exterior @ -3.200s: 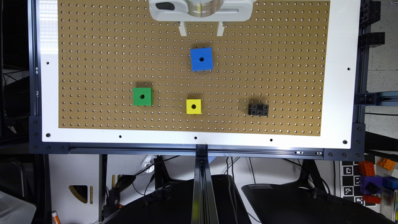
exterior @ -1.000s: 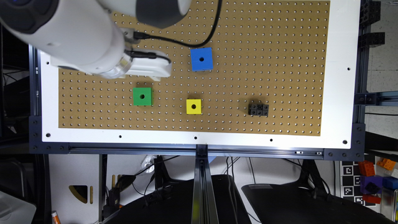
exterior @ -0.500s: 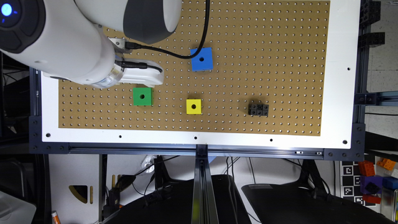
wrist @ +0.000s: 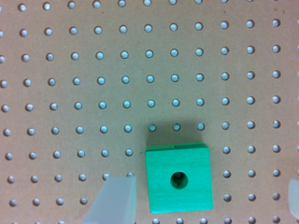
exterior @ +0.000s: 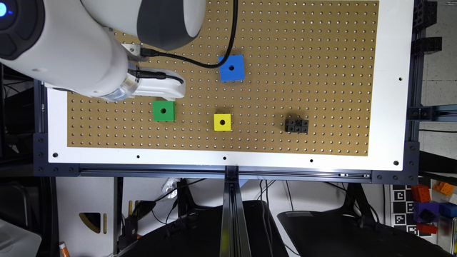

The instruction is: Pick up green block.

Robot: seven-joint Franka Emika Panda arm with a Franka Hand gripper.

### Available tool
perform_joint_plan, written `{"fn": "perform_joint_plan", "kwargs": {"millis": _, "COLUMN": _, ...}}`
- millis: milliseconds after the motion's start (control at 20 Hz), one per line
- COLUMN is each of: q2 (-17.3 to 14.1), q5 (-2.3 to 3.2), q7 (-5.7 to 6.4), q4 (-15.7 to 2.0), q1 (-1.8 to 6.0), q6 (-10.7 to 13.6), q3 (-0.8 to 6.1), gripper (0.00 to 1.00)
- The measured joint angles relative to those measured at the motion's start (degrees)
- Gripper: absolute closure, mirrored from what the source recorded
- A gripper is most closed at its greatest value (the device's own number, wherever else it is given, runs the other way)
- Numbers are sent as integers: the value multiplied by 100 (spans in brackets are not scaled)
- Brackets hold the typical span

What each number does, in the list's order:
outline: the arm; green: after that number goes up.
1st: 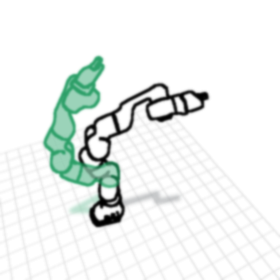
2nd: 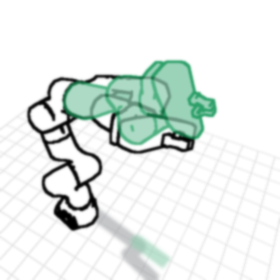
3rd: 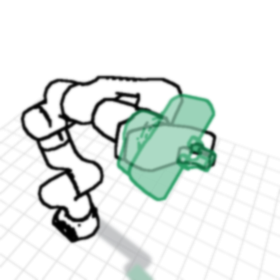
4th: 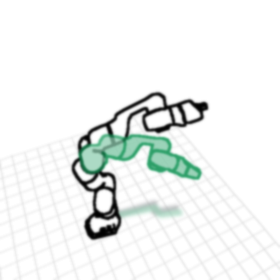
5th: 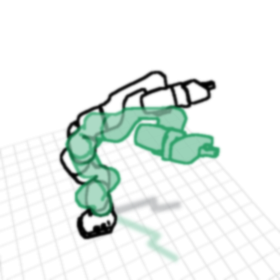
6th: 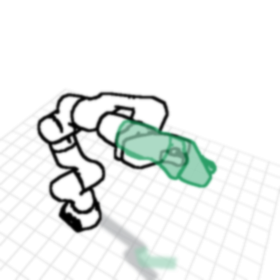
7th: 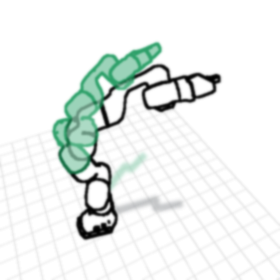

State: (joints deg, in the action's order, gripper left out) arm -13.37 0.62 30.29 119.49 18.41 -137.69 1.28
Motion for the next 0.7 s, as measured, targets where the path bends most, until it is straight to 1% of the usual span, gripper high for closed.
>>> {"fn": "perform_joint_plan", "kwargs": {"millis": 100, "q2": -18, "q5": 0, "q7": -2, "q4": 0, "q1": 9, "q6": 0, "q3": 0, "gripper": 0}}
{"fn": "perform_joint_plan", "kwargs": {"millis": 200, "q2": -105, "q5": 0, "q7": -2, "q4": -2, "q1": 12, "q6": -24, "q3": 0, "gripper": 0}}
{"fn": "perform_joint_plan", "kwargs": {"millis": 350, "q2": -439, "q5": 1, "q7": -2, "q4": -23, "q1": 13, "q6": -256, "q3": 0, "gripper": 0}}
{"fn": "perform_joint_plan", "kwargs": {"millis": 400, "q2": -537, "q5": 1, "q7": -2, "q4": -64, "q1": 14, "q6": -299, "q3": 0, "gripper": 0}}
{"fn": "perform_joint_plan", "kwargs": {"millis": 500, "q2": -701, "q5": 2, "q7": -2, "q4": -160, "q1": 14, "q6": -307, "q3": 0, "gripper": 0}}
{"fn": "perform_joint_plan", "kwargs": {"millis": 550, "q2": -817, "q5": 2, "q7": -2, "q4": -187, "q1": 14, "q6": -367, "q3": 0, "gripper": 0}}
{"fn": "perform_joint_plan", "kwargs": {"millis": 700, "q2": -1140, "q5": 5, "q7": -2, "q4": -227, "q1": 14, "q6": -638, "q3": 0, "gripper": 0}}
